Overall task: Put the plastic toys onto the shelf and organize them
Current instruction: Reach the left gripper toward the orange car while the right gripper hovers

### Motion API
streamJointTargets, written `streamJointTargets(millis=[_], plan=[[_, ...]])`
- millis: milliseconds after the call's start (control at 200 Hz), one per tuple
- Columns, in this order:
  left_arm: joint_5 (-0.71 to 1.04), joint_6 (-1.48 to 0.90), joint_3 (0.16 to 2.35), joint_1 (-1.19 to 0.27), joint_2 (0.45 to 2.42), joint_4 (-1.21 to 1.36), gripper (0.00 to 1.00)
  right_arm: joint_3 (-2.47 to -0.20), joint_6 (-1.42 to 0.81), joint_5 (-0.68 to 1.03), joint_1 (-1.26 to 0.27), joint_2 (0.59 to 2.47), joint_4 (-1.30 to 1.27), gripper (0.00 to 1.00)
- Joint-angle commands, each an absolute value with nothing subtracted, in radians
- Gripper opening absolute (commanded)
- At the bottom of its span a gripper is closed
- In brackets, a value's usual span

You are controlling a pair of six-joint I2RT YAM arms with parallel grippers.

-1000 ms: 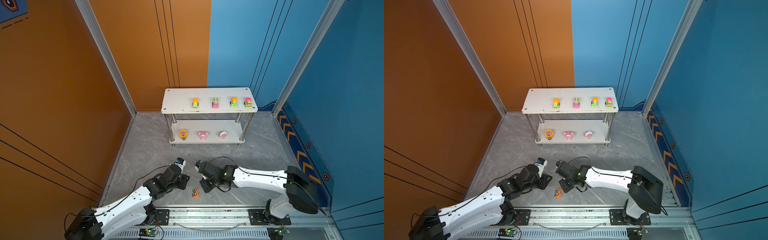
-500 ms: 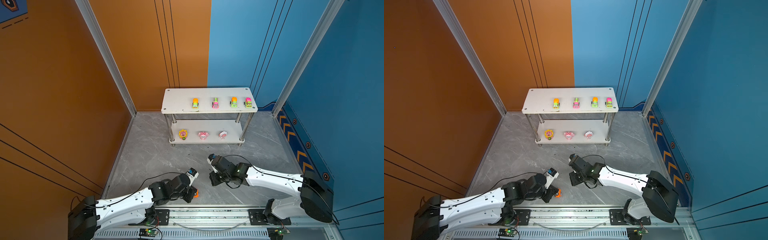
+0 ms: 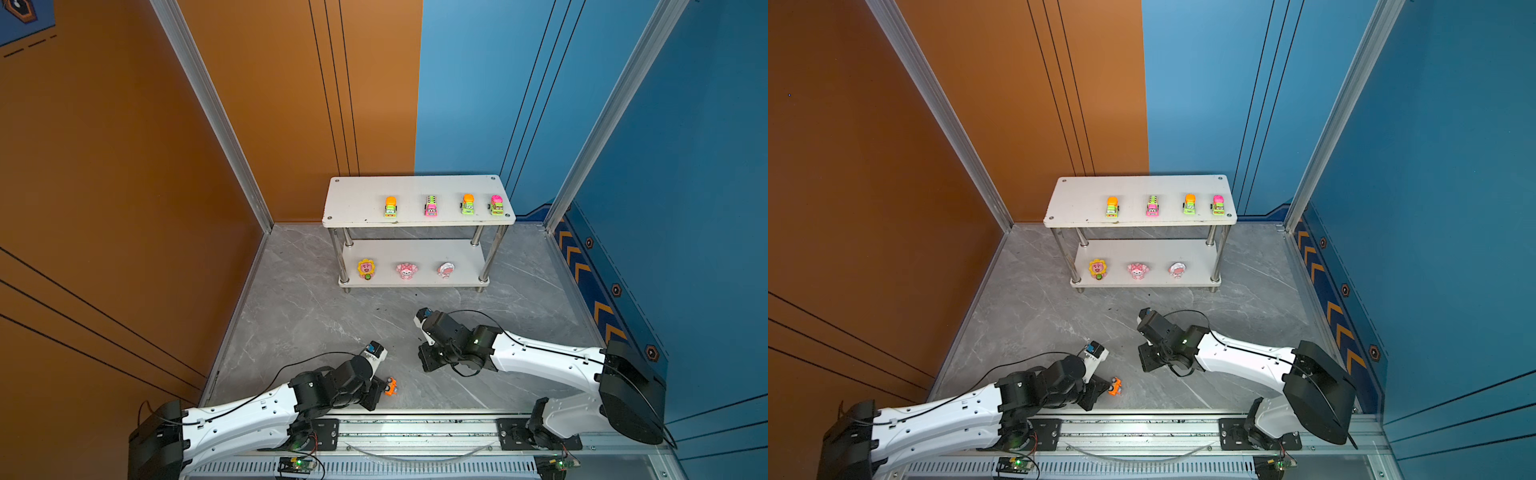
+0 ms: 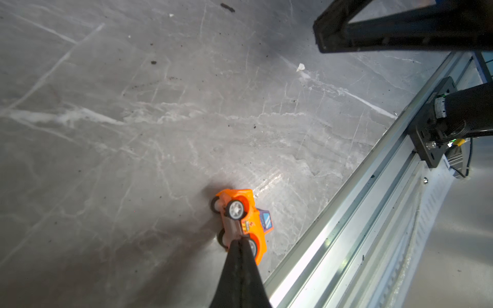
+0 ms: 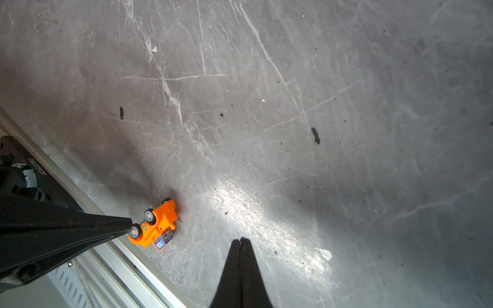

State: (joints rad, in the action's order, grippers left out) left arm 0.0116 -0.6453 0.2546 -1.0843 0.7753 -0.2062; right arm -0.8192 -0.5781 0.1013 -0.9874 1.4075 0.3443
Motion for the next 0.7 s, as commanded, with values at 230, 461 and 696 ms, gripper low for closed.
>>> streamJointTargets(millis=[230, 461, 696], plan=[[-0.039, -0.719, 0.161, -1.036, 0.658, -0.291, 0.00, -0.843, -0.575, 0.089, -0.975, 1.403, 0.377, 0.00], [-0.057, -0.735, 0.161, -1.007, 0.685, -0.304, 0.00, -0.848, -0.574, 0.093, -0.979, 1.388, 0.391, 0.00], [-0.099, -0.726, 0.211, -0.968, 0.724, -0.357, 0.00, -0.869, -0.538, 0.122, -1.048, 1.441, 0.390, 0.00]])
